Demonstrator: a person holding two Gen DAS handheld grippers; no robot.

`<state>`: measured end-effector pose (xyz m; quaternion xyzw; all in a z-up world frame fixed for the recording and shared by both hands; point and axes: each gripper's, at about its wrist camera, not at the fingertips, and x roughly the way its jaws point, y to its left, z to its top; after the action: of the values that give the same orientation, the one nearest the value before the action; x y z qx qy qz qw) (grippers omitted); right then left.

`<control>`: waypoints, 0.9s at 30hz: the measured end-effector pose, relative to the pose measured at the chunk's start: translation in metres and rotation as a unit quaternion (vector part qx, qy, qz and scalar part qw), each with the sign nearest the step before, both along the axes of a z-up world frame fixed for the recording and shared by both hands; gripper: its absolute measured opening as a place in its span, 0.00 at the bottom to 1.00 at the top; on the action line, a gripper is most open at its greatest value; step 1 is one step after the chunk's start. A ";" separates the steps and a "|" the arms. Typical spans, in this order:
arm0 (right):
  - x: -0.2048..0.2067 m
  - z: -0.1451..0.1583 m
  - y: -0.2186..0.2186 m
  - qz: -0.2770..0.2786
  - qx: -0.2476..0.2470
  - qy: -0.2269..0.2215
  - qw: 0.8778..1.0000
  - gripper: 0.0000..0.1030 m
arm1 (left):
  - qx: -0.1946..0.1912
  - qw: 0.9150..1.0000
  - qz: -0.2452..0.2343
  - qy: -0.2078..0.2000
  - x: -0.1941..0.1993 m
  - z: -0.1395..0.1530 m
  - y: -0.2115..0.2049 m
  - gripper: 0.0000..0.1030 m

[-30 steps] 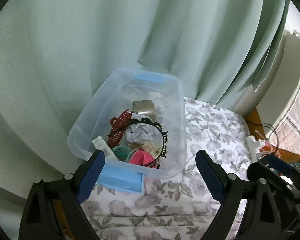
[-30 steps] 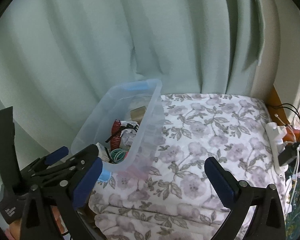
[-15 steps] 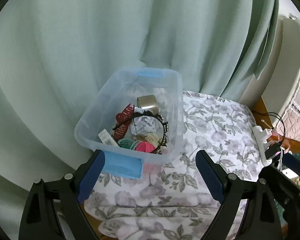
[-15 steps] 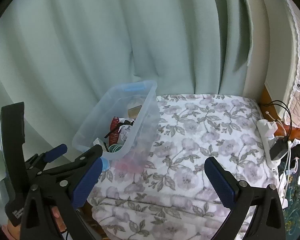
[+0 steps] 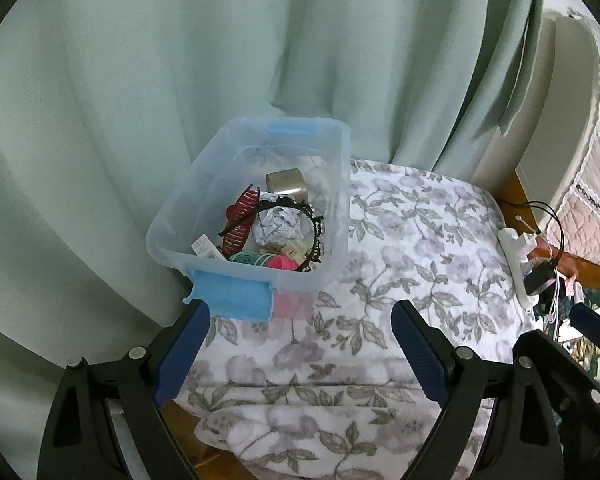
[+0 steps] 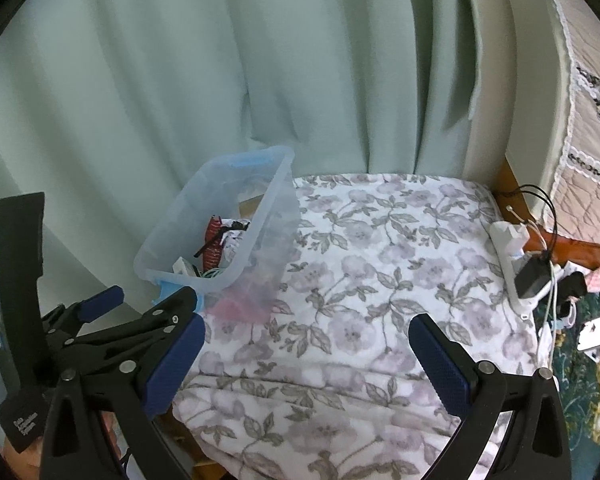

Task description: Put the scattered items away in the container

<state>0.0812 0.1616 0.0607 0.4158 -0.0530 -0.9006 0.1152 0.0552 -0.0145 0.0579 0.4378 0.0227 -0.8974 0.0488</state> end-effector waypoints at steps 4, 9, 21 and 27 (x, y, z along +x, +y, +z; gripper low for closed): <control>0.003 0.007 0.005 -0.006 -0.001 0.000 1.000 1.00 | 0.001 1.000 -0.005 0.012 0.005 0.009 0.001 0.90; 0.003 0.015 0.006 -0.009 -0.001 0.005 1.000 1.00 | 0.002 1.000 -0.008 0.024 0.008 0.019 0.000 0.90; 0.003 0.025 0.002 -0.005 -0.002 0.014 1.000 1.00 | 0.010 0.999 -0.008 0.042 0.011 0.030 -0.006 0.90; 0.004 0.026 0.000 -0.001 -0.002 0.016 1.000 1.00 | 0.013 0.999 -0.008 0.044 0.012 0.030 -0.008 0.90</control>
<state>0.0851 0.1617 0.0865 0.4007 -0.0537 -0.9072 0.1162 0.0670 -0.0220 0.0881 0.3984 0.0328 -0.9160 0.0346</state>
